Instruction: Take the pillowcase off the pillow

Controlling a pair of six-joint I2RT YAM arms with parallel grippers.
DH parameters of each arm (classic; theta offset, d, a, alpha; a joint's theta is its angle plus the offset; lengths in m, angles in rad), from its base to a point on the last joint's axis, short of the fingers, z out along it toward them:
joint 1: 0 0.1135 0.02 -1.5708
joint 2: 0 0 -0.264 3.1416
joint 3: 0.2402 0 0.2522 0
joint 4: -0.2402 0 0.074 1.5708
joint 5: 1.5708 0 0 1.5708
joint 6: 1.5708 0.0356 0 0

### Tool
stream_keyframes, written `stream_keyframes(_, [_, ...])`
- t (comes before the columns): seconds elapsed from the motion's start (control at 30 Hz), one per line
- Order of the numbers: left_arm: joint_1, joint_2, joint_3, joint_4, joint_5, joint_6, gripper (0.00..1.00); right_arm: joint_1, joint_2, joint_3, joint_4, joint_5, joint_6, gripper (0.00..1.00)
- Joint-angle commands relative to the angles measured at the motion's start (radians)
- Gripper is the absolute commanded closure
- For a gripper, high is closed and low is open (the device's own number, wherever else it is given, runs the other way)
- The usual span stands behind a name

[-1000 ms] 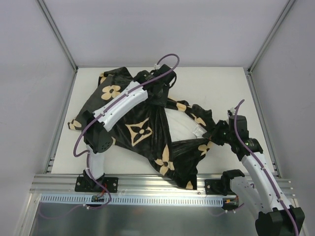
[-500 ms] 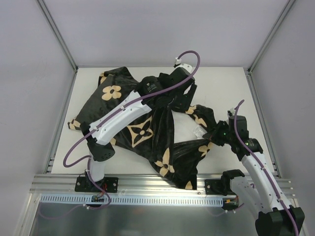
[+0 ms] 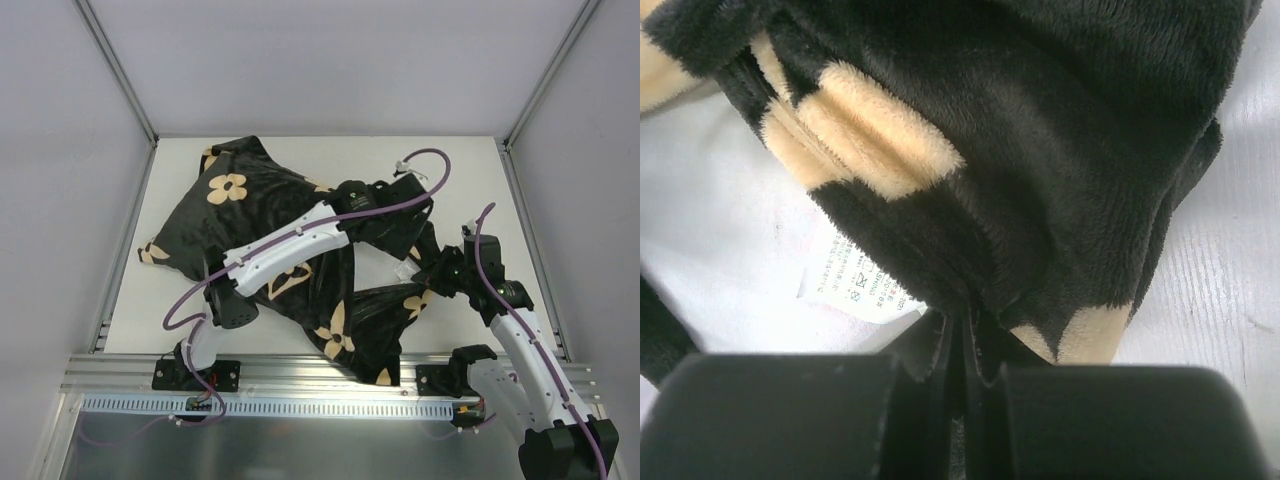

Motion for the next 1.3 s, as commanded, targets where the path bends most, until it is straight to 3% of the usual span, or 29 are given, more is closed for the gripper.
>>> stream_keyframes(0.0, [-0.003, 0.061, -0.021, -0.003, 0.056, -0.045, 0.18, -0.016, -0.010, 0.014, -0.059, 0.048, -0.016, 0.99])
stream_keyframes(0.17, [0.000, 0.110, -0.074, 0.000, 0.045, -0.080, 0.18, -0.016, -0.011, 0.014, -0.060, 0.048, -0.017, 0.99])
stream_keyframes(0.2, [0.003, 0.122, -0.103, -0.003, 0.004, -0.095, 0.15, -0.016, -0.013, 0.014, -0.059, 0.046, -0.019, 0.99])
stream_keyframes(0.23, [0.008, 0.127, -0.119, -0.003, -0.007, -0.100, 0.02, -0.016, -0.013, 0.015, -0.059, 0.046, -0.017, 0.99])
stream_keyframes(0.5, [0.048, 0.203, -0.254, 0.003, -0.085, -0.160, 0.01, -0.016, -0.020, 0.020, -0.063, 0.052, -0.017, 0.99])
stream_keyframes(0.57, [0.053, 0.249, -0.252, 0.009, -0.041, -0.155, 0.13, -0.016, -0.017, 0.021, -0.063, 0.052, -0.016, 0.99])
stream_keyframes(0.67, [0.056, 0.265, -0.234, 0.005, 0.036, -0.115, 0.94, -0.016, -0.028, 0.021, -0.062, 0.057, -0.011, 0.99])
stream_keyframes(0.7, [0.057, 0.244, -0.257, 0.005, 0.047, -0.120, 1.00, -0.016, -0.026, 0.024, -0.062, 0.055, -0.017, 0.99])
stream_keyframes(0.9, [0.092, -0.049, -0.479, 0.136, 0.175, -0.164, 1.00, -0.015, 0.010, 0.078, -0.111, 0.057, -0.115, 0.98])
stream_keyframes(1.0, [0.112, -0.135, -0.527, 0.218, 0.298, -0.166, 1.00, -0.004, 0.015, 0.132, -0.140, 0.086, -0.144, 0.85])
stream_keyframes(1.03, [0.112, -0.148, -0.530, 0.241, 0.318, -0.166, 1.00, 0.008, 0.012, 0.156, -0.146, 0.110, -0.150, 0.62])
stream_keyframes(1.13, [0.112, -0.180, -0.533, 0.273, 0.387, -0.164, 1.00, 0.033, 0.013, 0.199, -0.175, 0.167, -0.189, 0.31])
stream_keyframes(1.27, [0.112, -0.194, -0.527, 0.278, 0.416, -0.179, 1.00, 0.063, 0.056, 0.296, -0.206, 0.213, -0.235, 0.22])
